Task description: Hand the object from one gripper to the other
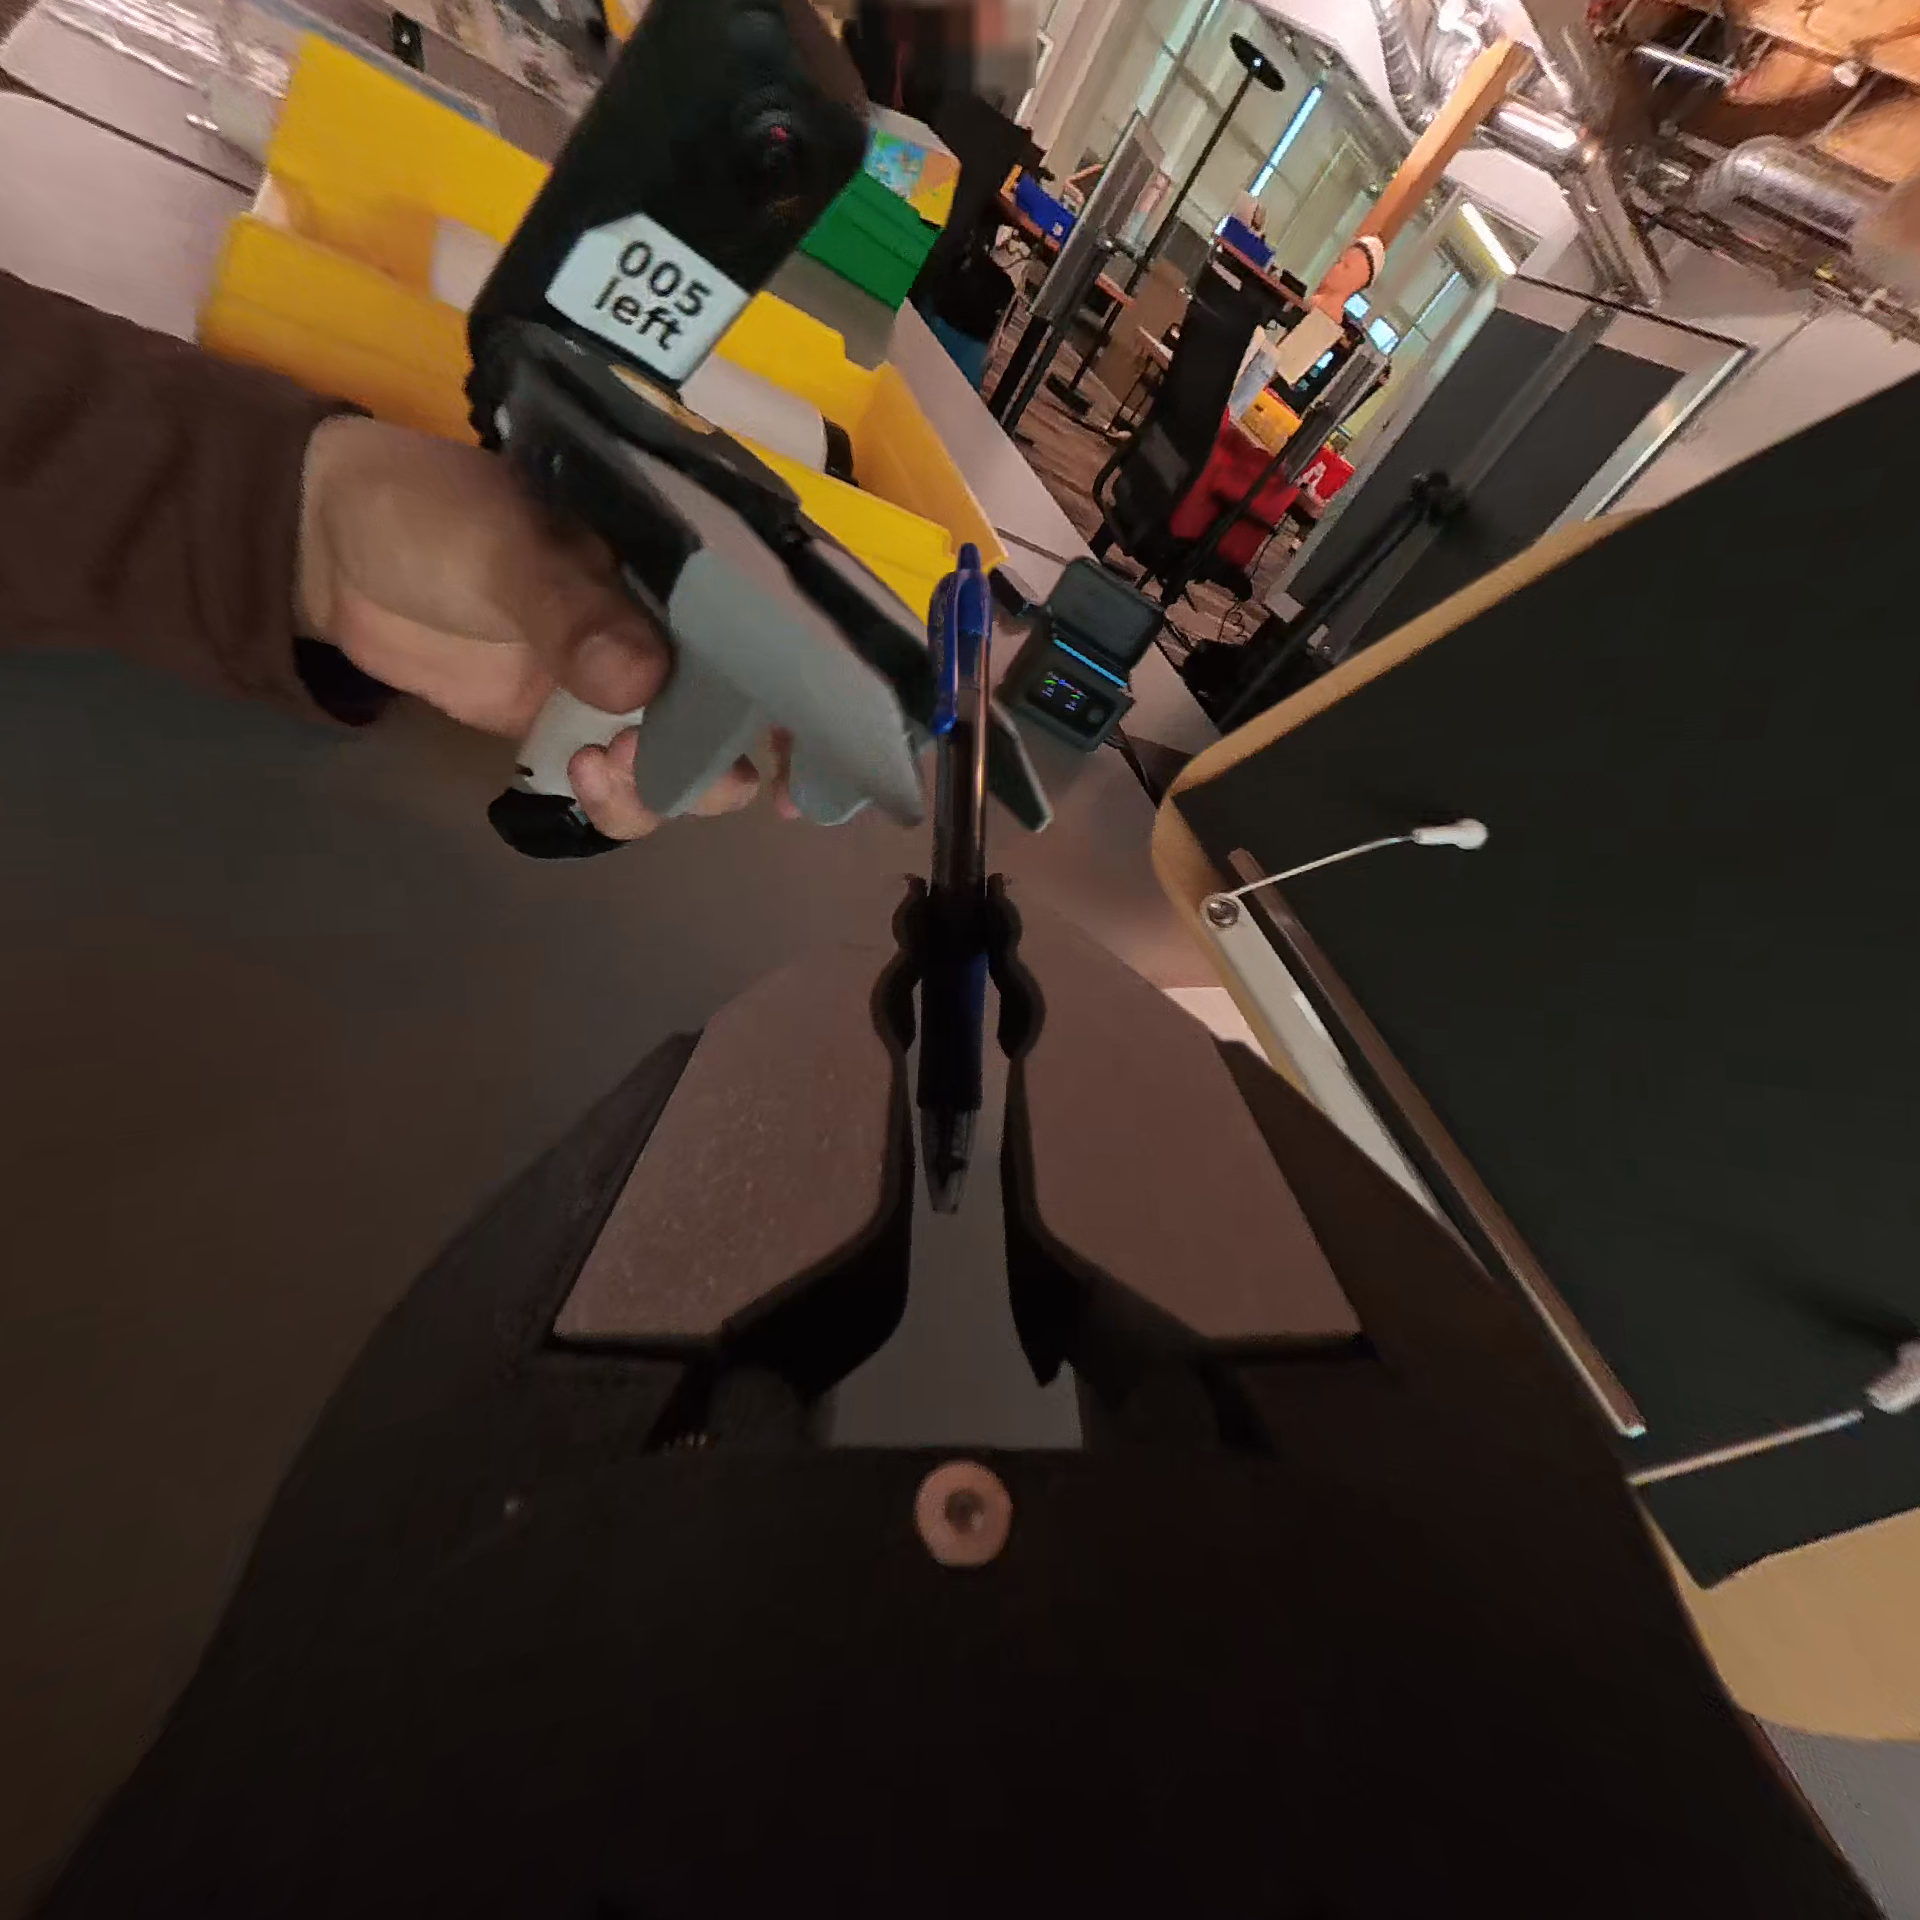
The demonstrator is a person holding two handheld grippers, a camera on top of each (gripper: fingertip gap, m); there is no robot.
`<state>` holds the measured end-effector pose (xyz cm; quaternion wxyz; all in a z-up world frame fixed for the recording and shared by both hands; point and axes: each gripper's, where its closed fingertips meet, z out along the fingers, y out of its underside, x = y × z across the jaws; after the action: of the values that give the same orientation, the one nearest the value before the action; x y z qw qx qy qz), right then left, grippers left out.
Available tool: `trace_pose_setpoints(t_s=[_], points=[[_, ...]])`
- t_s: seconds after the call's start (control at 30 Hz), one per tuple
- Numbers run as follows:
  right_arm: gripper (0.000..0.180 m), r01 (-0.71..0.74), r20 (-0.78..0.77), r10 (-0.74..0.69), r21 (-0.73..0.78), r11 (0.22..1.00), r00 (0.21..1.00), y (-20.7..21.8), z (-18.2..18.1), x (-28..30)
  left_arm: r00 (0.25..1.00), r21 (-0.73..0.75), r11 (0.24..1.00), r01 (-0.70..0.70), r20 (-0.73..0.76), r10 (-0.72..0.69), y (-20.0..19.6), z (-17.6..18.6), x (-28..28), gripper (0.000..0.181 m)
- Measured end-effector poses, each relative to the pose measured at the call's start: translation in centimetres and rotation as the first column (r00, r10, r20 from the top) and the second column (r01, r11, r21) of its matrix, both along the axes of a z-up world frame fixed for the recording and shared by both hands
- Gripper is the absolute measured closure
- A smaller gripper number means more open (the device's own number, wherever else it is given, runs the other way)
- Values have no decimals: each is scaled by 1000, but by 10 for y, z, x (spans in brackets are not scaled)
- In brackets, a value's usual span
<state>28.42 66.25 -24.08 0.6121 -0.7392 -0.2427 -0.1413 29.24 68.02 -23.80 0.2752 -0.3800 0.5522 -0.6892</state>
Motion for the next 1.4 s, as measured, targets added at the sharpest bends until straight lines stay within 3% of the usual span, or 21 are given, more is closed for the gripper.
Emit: trace_pose_setpoints(t_s=[0.17,0.33,0.43,0.6,0.7,0.83,0.93,1.03,1.07,1.1,1.2,1.27,1.33,1.4], points=[[172,0,3,0,-10,1000,1000,6,-6,-5,990,10,994,107,87,-107,-15,13,-14,171],[170,-10,-43,8,-41,999,999,10,-14,-7,992,165,985,42,108,-60,-16,10,-12,173],[151,-129,-200,100,-140,982,975,11,-29,-22,990,255,967,-5,138,-31,-18,9,-12,174],[168,-224,-245,171,-209,952,954,9,-44,-37,996,259,966,23,80,-45,-22,0,-9,174],[165,-279,-286,204,-254,926,936,3,-50,-42,997,311,949,-59,74,38,-6,-4,-4,175],[156,-310,-437,209,-172,935,875,-4,-27,-31,979,465,867,-181,169,114,7,-5,-2,174],[140,-373,-646,243,-69,925,724,-18,-1,-17,914,655,673,-343,399,77,6,1,-7,174],[125,-517,-844,357,114,848,400,-43,33,-13,820,762,433,-481,566,-84,-9,-1,-17,174],[125,-541,-878,355,137,830,322,-47,36,-11,813,787,348,-509,572,-105,-11,-6,-16,174],[124,-533,-901,314,115,838,300,-45,31,-6,807,803,261,-535,578,-122,-11,-10,-14,174],[126,-488,-902,177,-41,872,393,-32,1,-1,797,812,35,-582,579,-172,-10,-20,-8,173],[131,-495,-888,136,-113,862,439,-27,-13,-9,791,797,-70,-600,578,-202,-11,-24,-5,173],[139,-472,-859,83,-194,860,505,-19,-28,-14,795,793,-123,-597,563,-227,-15,-29,-3,173],[156,-426,-808,25,-284,859,589,-12,-46,-13,793,796,-117,-594,554,-254,-23,-33,-3,173]])
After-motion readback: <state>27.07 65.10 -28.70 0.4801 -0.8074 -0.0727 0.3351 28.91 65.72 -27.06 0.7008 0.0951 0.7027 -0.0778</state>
